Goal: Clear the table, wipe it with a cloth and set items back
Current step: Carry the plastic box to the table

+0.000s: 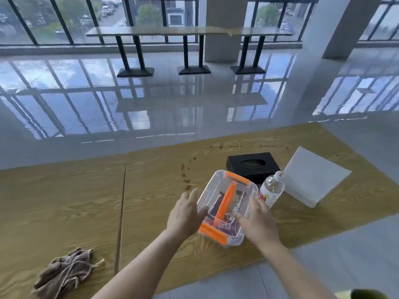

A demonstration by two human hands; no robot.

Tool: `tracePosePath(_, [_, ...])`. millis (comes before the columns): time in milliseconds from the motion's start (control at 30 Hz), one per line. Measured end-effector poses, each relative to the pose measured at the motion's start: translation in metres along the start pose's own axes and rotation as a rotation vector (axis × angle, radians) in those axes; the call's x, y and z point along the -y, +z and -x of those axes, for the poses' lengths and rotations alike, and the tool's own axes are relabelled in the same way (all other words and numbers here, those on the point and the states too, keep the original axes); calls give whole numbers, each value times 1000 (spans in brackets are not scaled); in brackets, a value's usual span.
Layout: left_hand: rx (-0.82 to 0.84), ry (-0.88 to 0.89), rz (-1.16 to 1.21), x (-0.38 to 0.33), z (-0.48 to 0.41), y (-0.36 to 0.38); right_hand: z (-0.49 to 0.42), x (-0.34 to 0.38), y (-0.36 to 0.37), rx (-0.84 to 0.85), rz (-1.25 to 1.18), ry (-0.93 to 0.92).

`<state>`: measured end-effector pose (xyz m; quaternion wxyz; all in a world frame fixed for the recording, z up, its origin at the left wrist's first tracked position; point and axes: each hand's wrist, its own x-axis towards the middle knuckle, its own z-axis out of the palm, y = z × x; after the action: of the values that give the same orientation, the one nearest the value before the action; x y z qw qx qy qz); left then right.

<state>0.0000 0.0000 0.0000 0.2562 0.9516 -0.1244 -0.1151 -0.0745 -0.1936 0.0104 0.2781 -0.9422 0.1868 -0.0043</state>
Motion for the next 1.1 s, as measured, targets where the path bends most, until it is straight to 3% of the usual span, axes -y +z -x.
tracePosePath(200, [59, -58, 187, -2, -13, 16, -20, -14, 19, 20, -112, 119])
tracePosePath(467, [-60, -161, 212, -3, -19, 32, -32, -33, 30, 27, -262, 103])
tracePosePath(733, [-225, -227, 216, 16, 1, 20, -48, -10, 24, 96, -242, -88])
tracePosePath(1100, [-474, -385, 207, 71, 45, -43, -67, 97, 65, 262, -221, -359])
